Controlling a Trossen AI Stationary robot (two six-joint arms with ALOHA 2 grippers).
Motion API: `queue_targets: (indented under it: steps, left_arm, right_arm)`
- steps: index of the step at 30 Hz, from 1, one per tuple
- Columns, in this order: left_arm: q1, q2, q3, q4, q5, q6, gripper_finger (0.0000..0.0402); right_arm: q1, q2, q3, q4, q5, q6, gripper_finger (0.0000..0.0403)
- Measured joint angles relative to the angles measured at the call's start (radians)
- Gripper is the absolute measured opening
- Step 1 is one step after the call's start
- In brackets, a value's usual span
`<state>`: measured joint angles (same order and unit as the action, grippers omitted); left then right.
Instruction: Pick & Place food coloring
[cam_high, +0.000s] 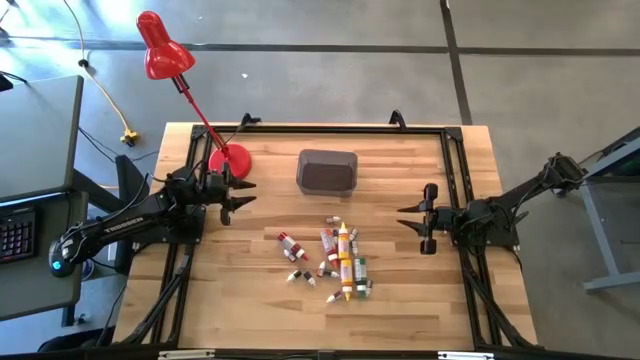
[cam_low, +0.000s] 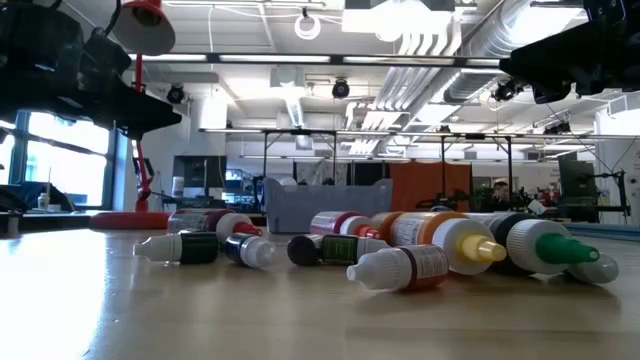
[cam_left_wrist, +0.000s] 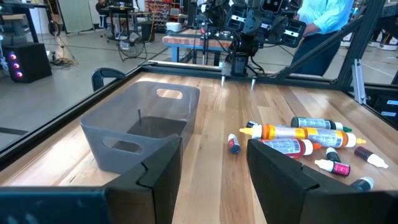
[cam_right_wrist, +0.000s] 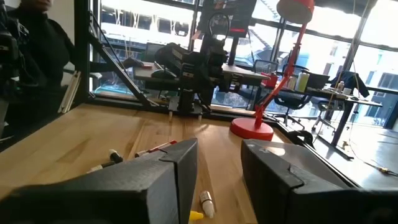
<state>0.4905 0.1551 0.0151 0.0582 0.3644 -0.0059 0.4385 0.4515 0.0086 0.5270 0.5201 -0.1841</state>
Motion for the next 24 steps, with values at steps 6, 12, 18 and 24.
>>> queue_targets:
  steps: [6, 12, 18, 24]
  left_arm:
    - [0.0, 0.0, 0.0, 0.0, -0.007, 0.0, 0.0177]
    - [0.0, 0.0, 0.0, 0.0, -0.008, 0.0, 0.0177]
    - [0.0, 0.0, 0.0, 0.0, -0.009, 0.0, 0.0177]
    - [0.0, -0.001, 0.0, 0.0, -0.009, 0.0, 0.0177]
  right_arm:
    - [0.0, 0.0, 0.0, 0.0, 0.0, 0.0, 0.0117]
    - [0.0, 0.0, 0.0, 0.0, 0.0, 0.0, 0.0117]
    - [0.0, 0.0, 0.0, 0.0, 0.0, 0.0, 0.0117]
    - [0.0, 0.0, 0.0, 0.0, 0.0, 0.0, 0.0117]
